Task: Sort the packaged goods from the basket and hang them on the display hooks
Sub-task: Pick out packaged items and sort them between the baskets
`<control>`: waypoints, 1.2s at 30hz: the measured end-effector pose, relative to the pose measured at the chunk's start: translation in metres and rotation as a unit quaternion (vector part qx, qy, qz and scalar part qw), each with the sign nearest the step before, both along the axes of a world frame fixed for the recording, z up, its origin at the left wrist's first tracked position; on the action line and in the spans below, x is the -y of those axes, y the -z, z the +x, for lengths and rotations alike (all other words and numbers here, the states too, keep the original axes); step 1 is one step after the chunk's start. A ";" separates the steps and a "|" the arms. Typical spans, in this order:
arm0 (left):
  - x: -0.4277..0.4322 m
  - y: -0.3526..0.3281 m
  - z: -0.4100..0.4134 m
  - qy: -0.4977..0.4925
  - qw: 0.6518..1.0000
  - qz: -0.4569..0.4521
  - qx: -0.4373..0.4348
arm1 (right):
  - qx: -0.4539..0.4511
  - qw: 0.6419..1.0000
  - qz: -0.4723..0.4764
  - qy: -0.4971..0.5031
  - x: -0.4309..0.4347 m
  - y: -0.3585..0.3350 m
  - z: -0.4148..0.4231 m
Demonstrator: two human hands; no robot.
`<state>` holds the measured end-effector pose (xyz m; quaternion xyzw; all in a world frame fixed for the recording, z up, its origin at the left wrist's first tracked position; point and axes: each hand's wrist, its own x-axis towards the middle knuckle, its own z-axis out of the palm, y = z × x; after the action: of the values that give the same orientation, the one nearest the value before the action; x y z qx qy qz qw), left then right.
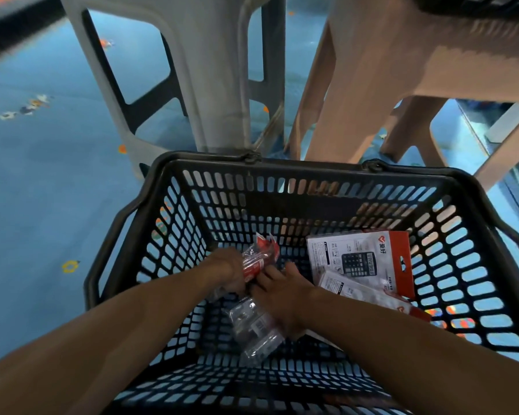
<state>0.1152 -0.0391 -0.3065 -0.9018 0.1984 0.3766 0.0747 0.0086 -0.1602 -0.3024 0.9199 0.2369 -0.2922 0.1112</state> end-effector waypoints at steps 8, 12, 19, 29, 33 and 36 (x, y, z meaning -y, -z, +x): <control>-0.005 -0.011 -0.005 -0.099 0.988 -0.102 -0.066 | -0.037 0.999 -0.007 0.029 -0.001 -0.019 -0.001; -0.013 -0.033 -0.004 -0.132 0.968 -0.175 -0.122 | -0.001 0.999 0.024 0.045 0.006 -0.037 -0.002; -0.025 -0.068 -0.009 -0.211 0.915 -0.288 -0.187 | -0.028 0.993 -0.006 0.111 0.019 -0.063 0.000; -0.032 -0.064 -0.013 -0.266 0.912 -0.270 -0.159 | -0.056 0.990 -0.087 0.093 0.007 -0.085 -0.014; -0.031 -0.054 -0.017 -0.260 0.923 -0.239 -0.154 | -0.090 0.985 -0.069 0.129 0.015 -0.084 -0.007; -0.030 -0.049 -0.018 -0.261 0.924 -0.233 -0.154 | -0.100 0.980 -0.069 0.158 0.023 -0.075 -0.002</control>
<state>0.0968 -0.0095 -0.2573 -0.8443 0.0474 0.4607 -0.2696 0.0064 -0.1831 -0.2271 0.9018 0.0777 -0.4125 0.1024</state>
